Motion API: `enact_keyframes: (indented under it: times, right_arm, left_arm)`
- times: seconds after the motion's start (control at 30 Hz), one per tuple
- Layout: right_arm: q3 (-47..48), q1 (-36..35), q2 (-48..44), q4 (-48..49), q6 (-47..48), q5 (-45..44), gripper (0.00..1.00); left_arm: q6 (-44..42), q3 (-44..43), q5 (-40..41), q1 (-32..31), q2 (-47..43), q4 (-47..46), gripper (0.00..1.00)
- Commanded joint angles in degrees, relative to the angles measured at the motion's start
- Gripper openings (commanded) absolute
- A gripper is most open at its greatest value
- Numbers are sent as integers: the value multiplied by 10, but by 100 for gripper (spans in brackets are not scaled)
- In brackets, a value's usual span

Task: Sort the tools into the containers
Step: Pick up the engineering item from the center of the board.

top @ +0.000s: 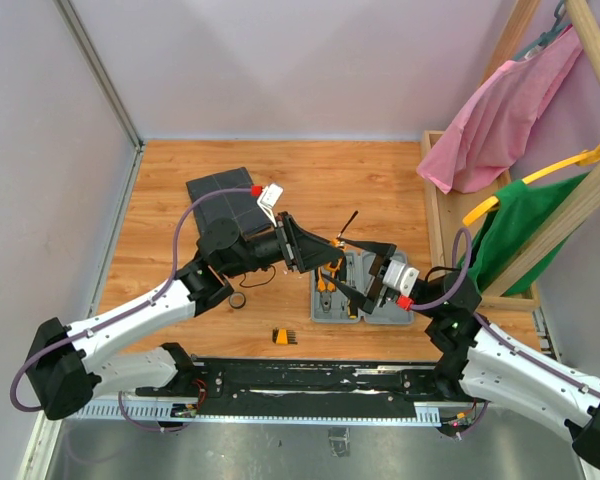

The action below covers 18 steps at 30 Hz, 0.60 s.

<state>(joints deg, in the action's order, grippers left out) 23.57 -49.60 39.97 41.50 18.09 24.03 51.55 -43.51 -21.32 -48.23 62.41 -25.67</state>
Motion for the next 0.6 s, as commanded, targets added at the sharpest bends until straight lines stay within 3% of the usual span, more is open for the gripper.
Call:
enact_keyframes:
  times: [0.0, 0.1, 0.33, 0.47, 0.57]
  right_arm:
    - [24, -3, -1, -11, 10, 13, 70]
    - [25, -2, 2, -10, 6, 15, 62]
    - [30, -3, 10, -5, 1, 16, 60]
    - [31, -2, 11, -4, 0, 12, 43]
    - [31, -3, 5, -10, 2, 6, 28]
  left_arm:
    - [5, -2, -13, -6, -20, -32, 27]
    - [7, 1, -13, -6, -20, -32, 27]
    - [8, 2, -16, -6, -19, -32, 28]
    - [9, 4, -17, -6, -19, -32, 34]
    - [8, 7, -16, -6, -22, -32, 46]
